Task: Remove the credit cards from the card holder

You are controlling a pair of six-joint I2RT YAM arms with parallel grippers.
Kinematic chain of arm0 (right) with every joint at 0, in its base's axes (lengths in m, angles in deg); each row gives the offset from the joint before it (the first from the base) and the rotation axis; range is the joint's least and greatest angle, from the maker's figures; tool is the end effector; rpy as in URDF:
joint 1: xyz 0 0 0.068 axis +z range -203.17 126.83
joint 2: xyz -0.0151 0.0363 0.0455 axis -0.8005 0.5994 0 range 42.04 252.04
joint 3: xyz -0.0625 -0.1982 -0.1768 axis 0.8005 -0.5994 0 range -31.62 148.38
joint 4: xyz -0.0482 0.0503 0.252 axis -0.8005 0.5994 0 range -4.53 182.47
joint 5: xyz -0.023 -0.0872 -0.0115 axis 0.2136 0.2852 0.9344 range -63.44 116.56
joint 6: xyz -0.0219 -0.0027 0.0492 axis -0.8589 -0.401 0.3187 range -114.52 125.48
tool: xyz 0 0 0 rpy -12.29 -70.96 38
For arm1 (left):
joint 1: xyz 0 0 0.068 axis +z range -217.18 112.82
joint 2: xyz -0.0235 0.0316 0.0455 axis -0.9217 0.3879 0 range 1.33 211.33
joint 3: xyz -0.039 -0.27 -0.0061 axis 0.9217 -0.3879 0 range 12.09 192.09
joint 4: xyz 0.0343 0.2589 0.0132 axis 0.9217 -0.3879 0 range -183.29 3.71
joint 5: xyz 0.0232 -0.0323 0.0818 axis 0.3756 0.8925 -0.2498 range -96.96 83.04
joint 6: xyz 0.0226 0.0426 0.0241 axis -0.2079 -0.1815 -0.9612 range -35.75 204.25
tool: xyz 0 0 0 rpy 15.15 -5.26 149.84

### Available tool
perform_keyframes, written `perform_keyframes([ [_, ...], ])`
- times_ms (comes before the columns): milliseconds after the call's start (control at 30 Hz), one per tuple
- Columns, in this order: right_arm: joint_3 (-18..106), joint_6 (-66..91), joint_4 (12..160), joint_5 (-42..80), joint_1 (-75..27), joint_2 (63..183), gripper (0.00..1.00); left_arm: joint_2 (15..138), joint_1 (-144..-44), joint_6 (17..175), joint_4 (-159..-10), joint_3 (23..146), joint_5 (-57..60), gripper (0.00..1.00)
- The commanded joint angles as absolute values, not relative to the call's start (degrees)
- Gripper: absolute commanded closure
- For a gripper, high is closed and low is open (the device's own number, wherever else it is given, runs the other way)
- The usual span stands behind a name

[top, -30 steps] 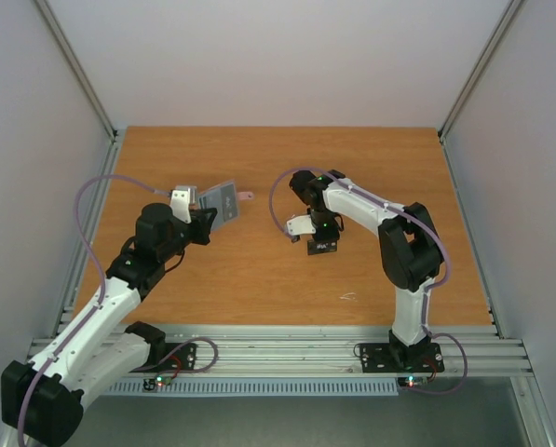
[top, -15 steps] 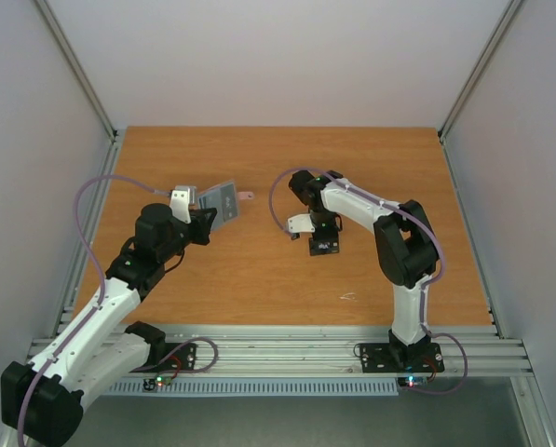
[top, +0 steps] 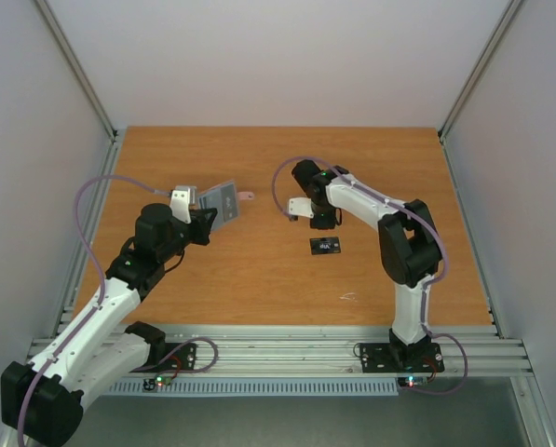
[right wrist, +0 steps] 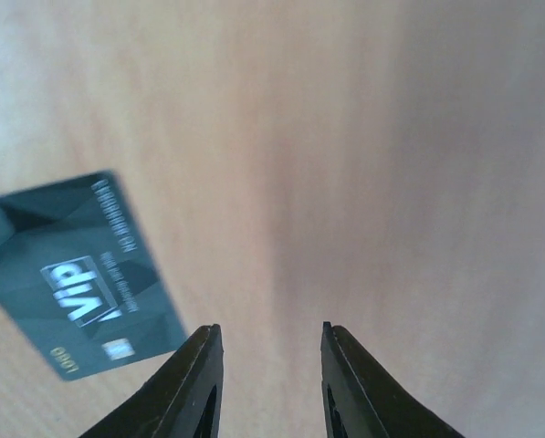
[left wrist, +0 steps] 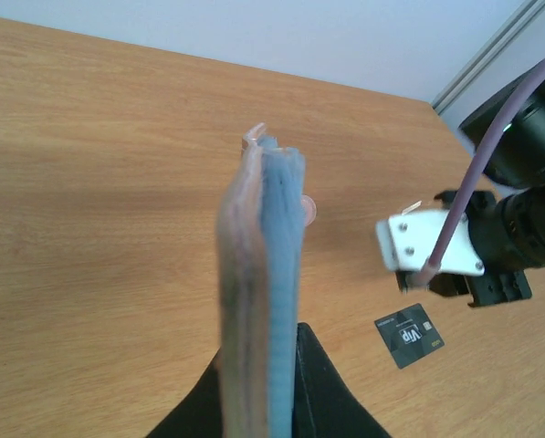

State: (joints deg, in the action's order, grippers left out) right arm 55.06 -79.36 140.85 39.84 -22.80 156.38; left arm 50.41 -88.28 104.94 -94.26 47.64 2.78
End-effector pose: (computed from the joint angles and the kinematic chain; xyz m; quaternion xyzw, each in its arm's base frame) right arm 0.3379 0.1885 0.1856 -0.8334 0.5371 -0.1302 0.0007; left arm 0.1853 -0.0779 0.2741 0.0508 0.8234 -0.2656 0.4989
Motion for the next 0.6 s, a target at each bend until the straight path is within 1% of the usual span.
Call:
perform_keyframes([
  [0,56.5,-69.0,130.0,38.5,-22.9,146.8,0.68,48.9,-87.9,103.5,-89.4,47.1,5.7,1.00],
  [67,57.4,-62.3,126.9,34.7,-23.2,141.2,0.66,48.6,-87.9,103.2,-88.1,47.0,8.4,1.00],
  [133,59.7,-53.9,126.8,26.6,-23.5,136.2,0.62,48.3,-87.6,103.6,-84.8,46.8,11.6,1.00],
  [267,61.1,-39.9,126.0,2.2,-23.5,127.6,0.54,47.7,-86.2,106.1,-76.8,46.6,17.3,1.00],
  [333,60.7,-33.2,123.8,-10.4,-23.5,126.0,0.50,47.4,-85.4,108.8,-71.9,46.2,20.2,1.00],
  [400,59.7,-25.3,120.4,-19.5,-23.5,125.8,0.44,47.3,-85.0,111.2,-68.3,46.2,23.8,1.00],
  [467,57.8,-17.6,116.1,-22.9,-23.5,126.0,0.38,47.2,-85.0,112.9,-66.3,46.5,27.8,1.00],
  [567,55.1,-12.5,113.6,-22.1,-23.4,126.4,0.22,46.7,-85.0,114.3,-64.3,46.9,33.0,1.00],
])
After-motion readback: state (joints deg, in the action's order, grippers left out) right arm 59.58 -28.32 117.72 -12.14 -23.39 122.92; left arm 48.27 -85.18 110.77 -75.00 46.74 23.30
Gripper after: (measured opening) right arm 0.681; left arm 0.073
